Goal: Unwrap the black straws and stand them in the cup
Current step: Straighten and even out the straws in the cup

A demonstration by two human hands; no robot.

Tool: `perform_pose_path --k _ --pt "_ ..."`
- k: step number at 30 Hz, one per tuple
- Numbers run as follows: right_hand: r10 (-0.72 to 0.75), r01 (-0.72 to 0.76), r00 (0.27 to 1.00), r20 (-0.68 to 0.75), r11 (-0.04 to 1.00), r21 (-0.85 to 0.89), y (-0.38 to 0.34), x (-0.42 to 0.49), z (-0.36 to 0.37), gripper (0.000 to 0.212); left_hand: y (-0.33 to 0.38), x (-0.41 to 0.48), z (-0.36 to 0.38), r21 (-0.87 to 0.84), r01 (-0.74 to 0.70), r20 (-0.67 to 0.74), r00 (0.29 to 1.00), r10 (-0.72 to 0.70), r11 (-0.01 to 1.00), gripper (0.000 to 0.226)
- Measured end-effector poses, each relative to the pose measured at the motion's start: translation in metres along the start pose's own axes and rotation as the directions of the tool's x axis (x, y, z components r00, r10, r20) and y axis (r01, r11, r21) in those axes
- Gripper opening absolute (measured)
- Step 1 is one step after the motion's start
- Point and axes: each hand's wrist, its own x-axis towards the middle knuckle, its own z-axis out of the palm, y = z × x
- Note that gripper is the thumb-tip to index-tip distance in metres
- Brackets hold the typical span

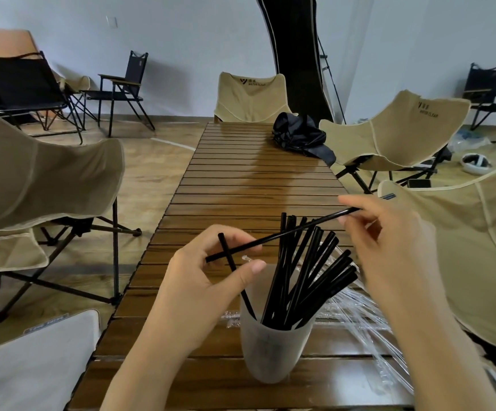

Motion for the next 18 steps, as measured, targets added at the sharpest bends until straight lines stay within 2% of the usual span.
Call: perform_pose_path --k 3,5,10,14,18 --pt "0.012 -0.012 1.000 0.000 1.000 -0.006 -0.0002 0.0006 0.0010 0.026 -0.0019 0.0001 -0.0003 -0.097 0.041 -0.013 0.999 -0.042 0.994 0.040" --pt "0.024 -0.024 1.000 0.007 1.000 -0.002 -0.0012 0.0007 0.0016 0.026 -0.0025 0.0001 -0.0006 -0.114 0.043 -0.018 0.999 -0.046 0.993 0.043" --pt "0.043 -0.045 0.997 0.064 0.999 0.028 -0.0013 0.0002 0.0028 0.025 -0.0037 -0.0003 -0.0013 -0.056 0.000 -0.009 1.000 0.000 0.998 0.025" --pt "0.065 -0.070 0.991 0.113 0.997 0.042 -0.0033 -0.0003 0.0040 0.012 -0.0042 0.0010 -0.0007 -0.038 -0.011 -0.003 1.000 0.010 0.999 0.020" --pt "0.065 -0.076 0.992 0.112 0.993 0.091 -0.0071 0.0000 0.0043 0.029 -0.0040 0.0017 -0.0008 -0.051 -0.010 -0.005 1.000 0.010 0.999 0.021"
